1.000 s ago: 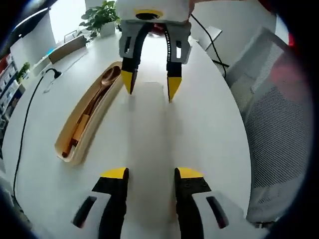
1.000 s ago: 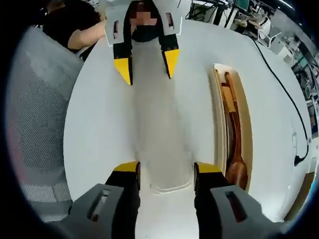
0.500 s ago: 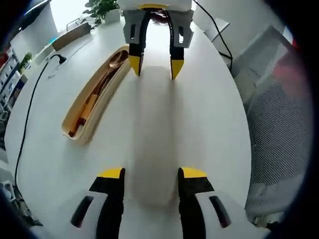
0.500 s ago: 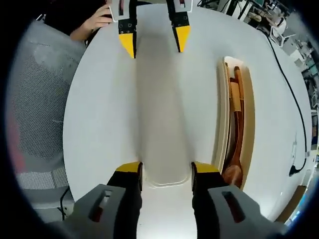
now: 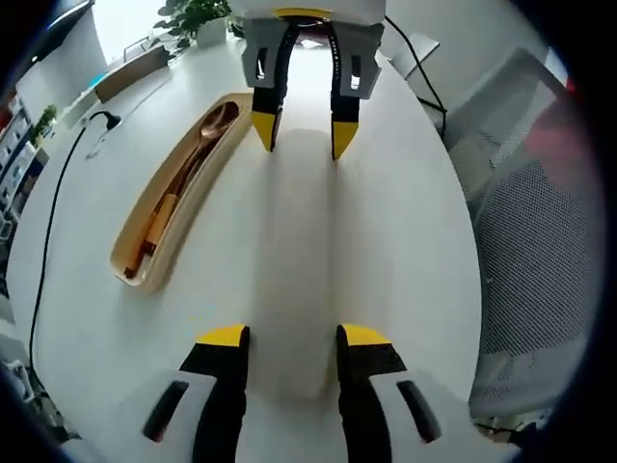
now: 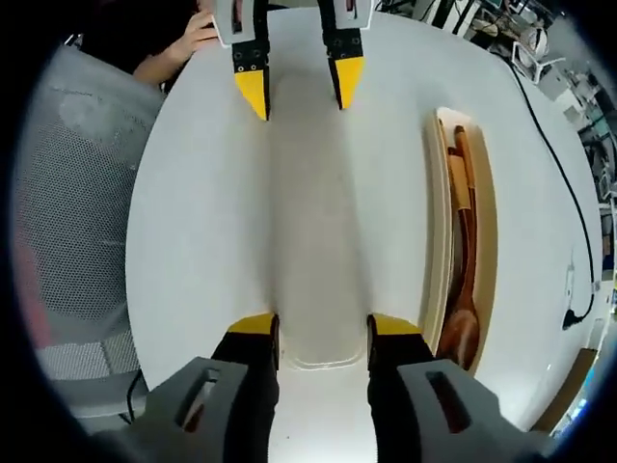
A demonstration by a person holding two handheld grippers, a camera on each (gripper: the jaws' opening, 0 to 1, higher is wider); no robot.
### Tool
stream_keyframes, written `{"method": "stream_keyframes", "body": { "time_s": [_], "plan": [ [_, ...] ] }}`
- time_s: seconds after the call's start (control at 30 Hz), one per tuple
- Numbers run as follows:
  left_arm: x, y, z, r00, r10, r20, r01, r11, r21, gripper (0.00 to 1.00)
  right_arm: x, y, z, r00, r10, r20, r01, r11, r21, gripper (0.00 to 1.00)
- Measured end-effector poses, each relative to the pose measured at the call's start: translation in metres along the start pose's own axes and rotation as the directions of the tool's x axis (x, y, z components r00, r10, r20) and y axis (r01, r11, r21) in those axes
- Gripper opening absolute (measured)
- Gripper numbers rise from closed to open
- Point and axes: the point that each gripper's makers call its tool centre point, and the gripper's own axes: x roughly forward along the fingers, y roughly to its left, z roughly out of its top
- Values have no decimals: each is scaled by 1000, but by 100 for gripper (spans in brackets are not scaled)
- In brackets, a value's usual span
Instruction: Arrange the utensils inside the cutlery case until each visible utensil rests in its matching compartment.
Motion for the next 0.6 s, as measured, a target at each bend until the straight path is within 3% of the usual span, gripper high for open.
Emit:
{"method": "stream_keyframes", "body": {
  "time_s": [0.43,0.6],
  "plan": [
    [-2,4,2,1000,7,-20,-7,1000,2,36,-1,4,1,1000,7,21,-8,1000,18,34],
    [1,3,1,998,66,-19,-65,996,67,37,-5,9,1,999,2,39,-2,1000,14,33]
  ]
}}
